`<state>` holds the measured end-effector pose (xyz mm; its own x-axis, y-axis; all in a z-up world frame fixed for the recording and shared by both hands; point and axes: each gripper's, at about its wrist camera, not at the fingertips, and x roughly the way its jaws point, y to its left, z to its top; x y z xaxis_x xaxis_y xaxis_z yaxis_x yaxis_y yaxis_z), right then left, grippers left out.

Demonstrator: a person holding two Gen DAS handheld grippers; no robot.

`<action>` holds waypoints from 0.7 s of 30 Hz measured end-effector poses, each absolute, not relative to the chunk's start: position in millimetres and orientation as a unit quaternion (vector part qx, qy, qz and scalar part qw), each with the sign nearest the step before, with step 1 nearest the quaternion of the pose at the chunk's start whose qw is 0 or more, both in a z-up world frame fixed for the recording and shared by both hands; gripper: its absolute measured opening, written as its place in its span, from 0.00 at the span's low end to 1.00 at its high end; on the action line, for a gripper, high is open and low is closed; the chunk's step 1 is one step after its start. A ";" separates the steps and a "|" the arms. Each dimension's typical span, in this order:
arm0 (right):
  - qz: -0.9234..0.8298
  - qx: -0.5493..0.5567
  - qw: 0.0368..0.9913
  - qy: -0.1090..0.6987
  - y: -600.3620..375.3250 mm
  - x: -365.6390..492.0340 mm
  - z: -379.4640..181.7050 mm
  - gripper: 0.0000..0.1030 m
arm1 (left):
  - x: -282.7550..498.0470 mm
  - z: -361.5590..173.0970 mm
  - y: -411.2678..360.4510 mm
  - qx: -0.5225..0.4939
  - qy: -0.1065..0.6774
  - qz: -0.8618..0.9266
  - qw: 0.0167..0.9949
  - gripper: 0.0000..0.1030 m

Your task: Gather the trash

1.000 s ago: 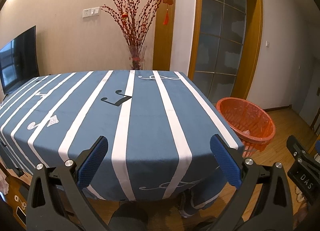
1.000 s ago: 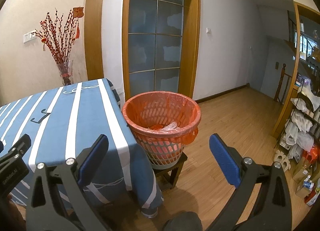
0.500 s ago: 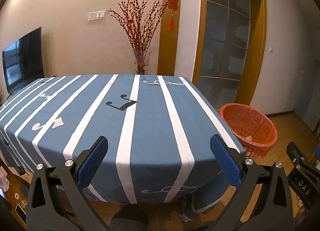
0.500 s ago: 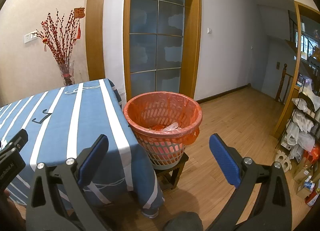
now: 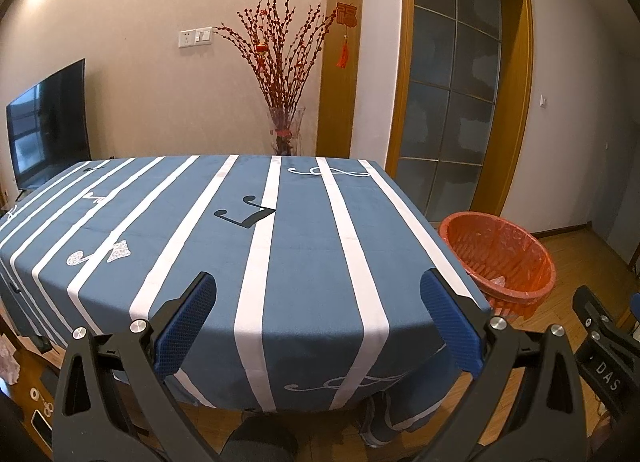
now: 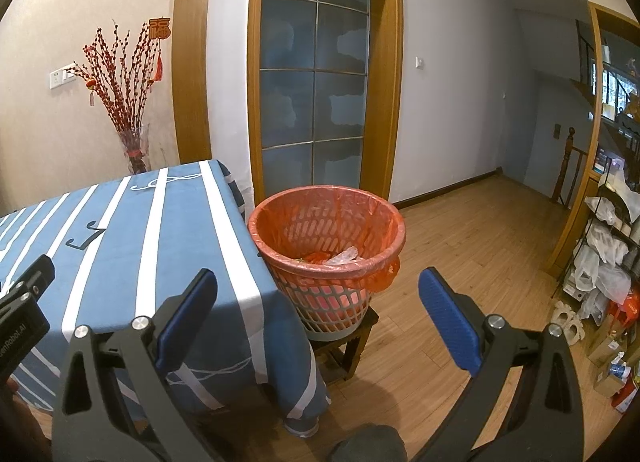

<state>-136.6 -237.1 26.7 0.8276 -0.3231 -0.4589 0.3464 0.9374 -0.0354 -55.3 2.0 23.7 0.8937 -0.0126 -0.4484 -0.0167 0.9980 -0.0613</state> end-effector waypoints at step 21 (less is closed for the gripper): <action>-0.174 0.026 0.955 0.238 -236.7 -135.1 23.9 0.96 | -52.3 21.7 0.6 -0.029 0.239 -0.002 0.971 0.97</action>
<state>-135.1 -236.7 23.9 0.8258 -0.3199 -0.4644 0.3446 0.9382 -0.0335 -52.3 0.6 21.7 0.8860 -0.0179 -0.4633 -0.0097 0.9983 -0.0572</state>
